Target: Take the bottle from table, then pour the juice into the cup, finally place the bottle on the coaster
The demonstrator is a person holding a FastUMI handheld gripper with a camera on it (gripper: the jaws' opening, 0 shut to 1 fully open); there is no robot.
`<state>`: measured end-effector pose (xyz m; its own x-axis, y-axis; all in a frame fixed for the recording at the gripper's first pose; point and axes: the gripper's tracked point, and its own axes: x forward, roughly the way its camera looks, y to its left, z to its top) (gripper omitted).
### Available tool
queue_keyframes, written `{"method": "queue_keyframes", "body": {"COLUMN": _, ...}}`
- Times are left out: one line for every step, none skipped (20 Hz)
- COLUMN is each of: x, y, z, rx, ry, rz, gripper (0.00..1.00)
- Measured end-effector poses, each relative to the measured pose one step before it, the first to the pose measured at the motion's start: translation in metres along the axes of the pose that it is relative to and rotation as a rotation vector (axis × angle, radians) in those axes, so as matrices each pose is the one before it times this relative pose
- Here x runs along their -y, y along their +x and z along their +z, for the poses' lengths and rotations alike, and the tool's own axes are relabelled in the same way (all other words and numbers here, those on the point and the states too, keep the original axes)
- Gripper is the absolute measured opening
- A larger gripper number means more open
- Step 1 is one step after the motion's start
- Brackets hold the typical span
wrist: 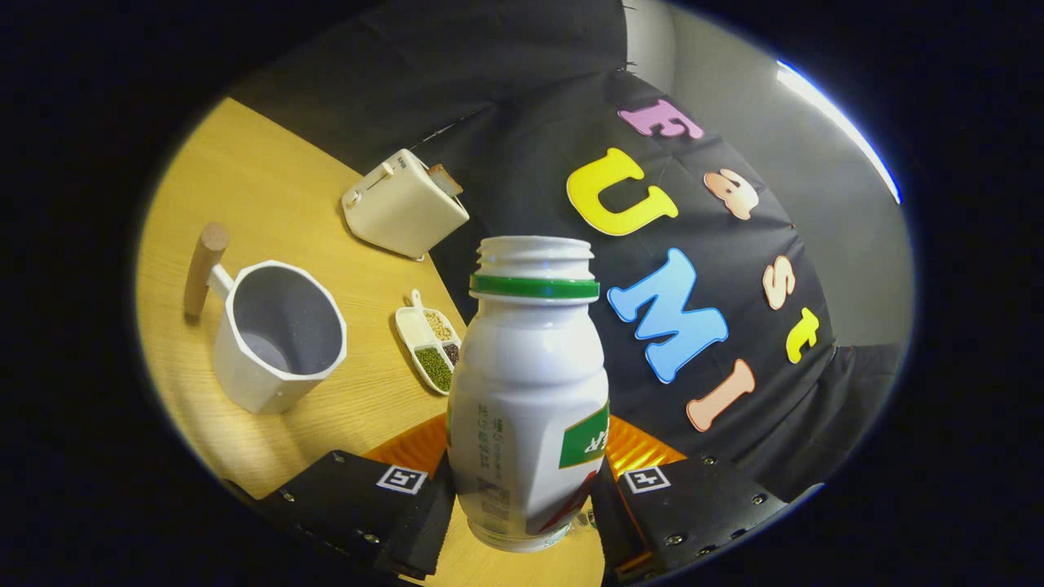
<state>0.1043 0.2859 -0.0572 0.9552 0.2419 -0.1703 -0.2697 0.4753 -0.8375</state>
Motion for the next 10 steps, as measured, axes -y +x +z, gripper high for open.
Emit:
{"method": "queue_keyframes", "body": {"x": 0.00190, "y": -0.00096, "z": -0.00103, "rx": 0.00184, "ry": 0.03212, "rz": -0.00336, "gripper": 0.73}}
{"method": "queue_keyframes", "body": {"x": 0.00154, "y": 0.00052, "z": -0.00071, "rx": 0.00115, "ry": 0.03271, "rz": -0.00254, "gripper": 0.73}}
{"method": "queue_keyframes", "body": {"x": 0.00127, "y": -0.00035, "z": -0.00021, "rx": 0.00319, "ry": 0.03697, "rz": -0.00022, "gripper": 0.73}}
{"method": "queue_keyframes", "body": {"x": 0.00055, "y": 0.00017, "z": -0.00143, "rx": -0.00084, "ry": 0.03429, "rz": -0.00232, "gripper": 0.72}}
{"method": "queue_keyframes", "body": {"x": 0.00344, "y": -0.00048, "z": -0.00048, "rx": 0.00367, "ry": 0.02884, "rz": -0.00595, "gripper": 0.73}}
{"method": "queue_keyframes", "body": {"x": 0.00234, "y": 0.00063, "z": -0.00210, "rx": 0.00250, "ry": 0.02350, "rz": -0.00402, "gripper": 0.73}}
{"method": "queue_keyframes", "body": {"x": 0.00156, "y": 0.00052, "z": -0.00034, "rx": -0.00076, "ry": 0.02181, "rz": -0.00469, "gripper": 0.73}}
{"method": "queue_keyframes", "body": {"x": 0.00173, "y": -0.00016, "z": -0.00043, "rx": 0.00244, "ry": 0.02608, "rz": 0.00005, "gripper": 0.73}}
{"method": "queue_keyframes", "body": {"x": -0.00052, "y": 0.00098, "z": -0.00015, "rx": 0.00565, "ry": 0.03672, "rz": 0.00141, "gripper": 0.73}}
{"method": "queue_keyframes", "body": {"x": -0.00045, "y": 0.00021, "z": -0.00029, "rx": 0.00215, "ry": 0.04065, "rz": 0.00717, "gripper": 0.73}}
